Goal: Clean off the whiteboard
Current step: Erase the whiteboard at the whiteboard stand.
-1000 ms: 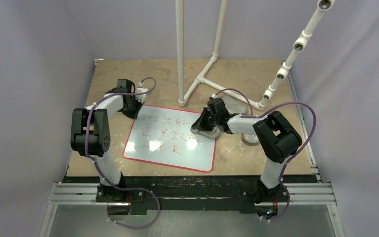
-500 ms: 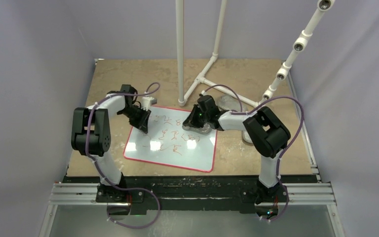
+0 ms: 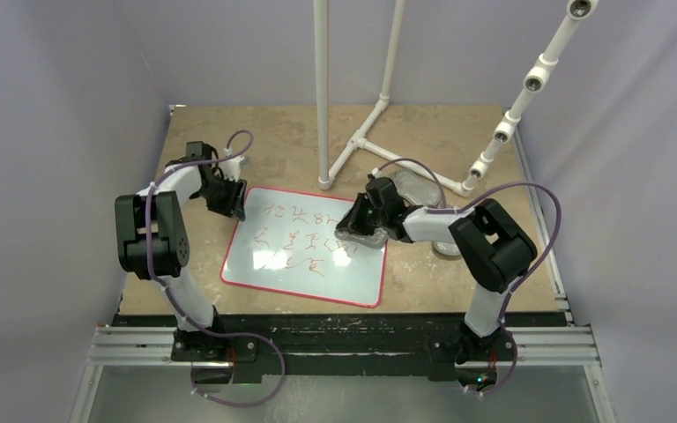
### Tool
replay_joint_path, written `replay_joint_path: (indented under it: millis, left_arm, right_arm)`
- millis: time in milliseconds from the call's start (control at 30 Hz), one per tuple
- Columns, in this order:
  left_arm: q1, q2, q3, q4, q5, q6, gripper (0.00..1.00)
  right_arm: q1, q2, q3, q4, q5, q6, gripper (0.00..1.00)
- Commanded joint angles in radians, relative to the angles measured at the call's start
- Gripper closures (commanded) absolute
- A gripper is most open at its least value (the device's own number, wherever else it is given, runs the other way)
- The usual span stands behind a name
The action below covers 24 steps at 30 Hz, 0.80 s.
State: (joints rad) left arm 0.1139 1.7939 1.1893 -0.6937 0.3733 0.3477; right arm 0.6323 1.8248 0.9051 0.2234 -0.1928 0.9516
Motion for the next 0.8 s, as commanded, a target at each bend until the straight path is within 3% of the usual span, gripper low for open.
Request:
replay_joint_path:
  millis: [0, 67, 167, 400, 567, 767]
  left_arm:
    - [-0.003, 0.051, 0.015, 0.079, -0.053, -0.069, 0.53]
    - [-0.003, 0.066, 0.014, 0.084, -0.066, -0.075, 0.54]
    - [-0.005, 0.083, 0.019, 0.077, -0.08, -0.065, 0.63]
    - [-0.082, 0.115, -0.003, -0.011, -0.017, 0.019, 0.94]
    - [-0.106, 0.198, 0.022, -0.114, 0.081, 0.089, 0.98]
    - [-0.149, 0.165, -0.009, -0.131, 0.106, 0.141, 1.0]
  right_arm:
    - [-0.007, -0.081, -0.062, -0.015, 0.04, -0.025, 1.0]
    - [-0.007, -0.1, -0.078, -0.015, 0.042, -0.031, 1.0]
    - [-0.007, -0.116, -0.092, -0.008, 0.038, -0.036, 1.0]
    - [-0.006, -0.085, -0.086, 0.018, 0.04, -0.038, 1.0]
    - [0.016, -0.002, -0.012, 0.062, 0.038, 0.013, 1.0]
    - [0.11, 0.173, 0.203, 0.048, 0.039, 0.047, 1.0]
